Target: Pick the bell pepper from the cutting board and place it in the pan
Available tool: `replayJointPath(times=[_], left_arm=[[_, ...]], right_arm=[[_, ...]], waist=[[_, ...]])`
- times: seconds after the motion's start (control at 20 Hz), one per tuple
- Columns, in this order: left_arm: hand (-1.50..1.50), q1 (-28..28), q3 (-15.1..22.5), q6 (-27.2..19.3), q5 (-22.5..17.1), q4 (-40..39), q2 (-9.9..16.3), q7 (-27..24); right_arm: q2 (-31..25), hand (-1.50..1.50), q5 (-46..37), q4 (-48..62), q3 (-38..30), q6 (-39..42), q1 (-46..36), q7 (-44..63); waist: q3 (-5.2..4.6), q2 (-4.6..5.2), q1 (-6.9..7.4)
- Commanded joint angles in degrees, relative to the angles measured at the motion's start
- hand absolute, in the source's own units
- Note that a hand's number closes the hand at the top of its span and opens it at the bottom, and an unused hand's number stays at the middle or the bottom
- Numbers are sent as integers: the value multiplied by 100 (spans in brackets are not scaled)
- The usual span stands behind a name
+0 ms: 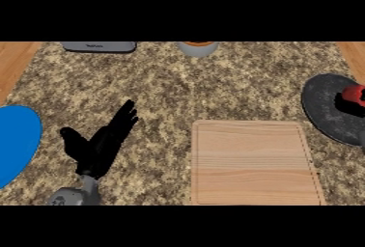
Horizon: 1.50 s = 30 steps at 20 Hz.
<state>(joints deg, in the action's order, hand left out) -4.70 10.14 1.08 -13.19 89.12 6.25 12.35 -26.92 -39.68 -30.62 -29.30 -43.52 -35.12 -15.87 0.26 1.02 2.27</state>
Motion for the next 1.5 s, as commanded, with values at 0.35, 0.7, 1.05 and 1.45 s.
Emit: replayJointPath(times=[0.35,0.7,1.05,1.45], left_arm=[[0,-86,-50,229,-153,72,79,117],[0,-133,-37,92,-99,45,-65,71],[0,-53,-187,68,-99,-40,6,26],[0,51,-220,197,-67,-154,51,-196]], right_arm=[[-813,-150,-355,2028,27,755,-462,535],[-457,-150,859,1549,-959,1209,-436,-1080],[-860,-150,1934,1690,-1877,2634,-261,-1814],[-1473,-150,2185,2079,-2005,4705,453,-2281]], waist=[[13,82,230],[47,56,80],[28,35,4],[21,14,-73]])
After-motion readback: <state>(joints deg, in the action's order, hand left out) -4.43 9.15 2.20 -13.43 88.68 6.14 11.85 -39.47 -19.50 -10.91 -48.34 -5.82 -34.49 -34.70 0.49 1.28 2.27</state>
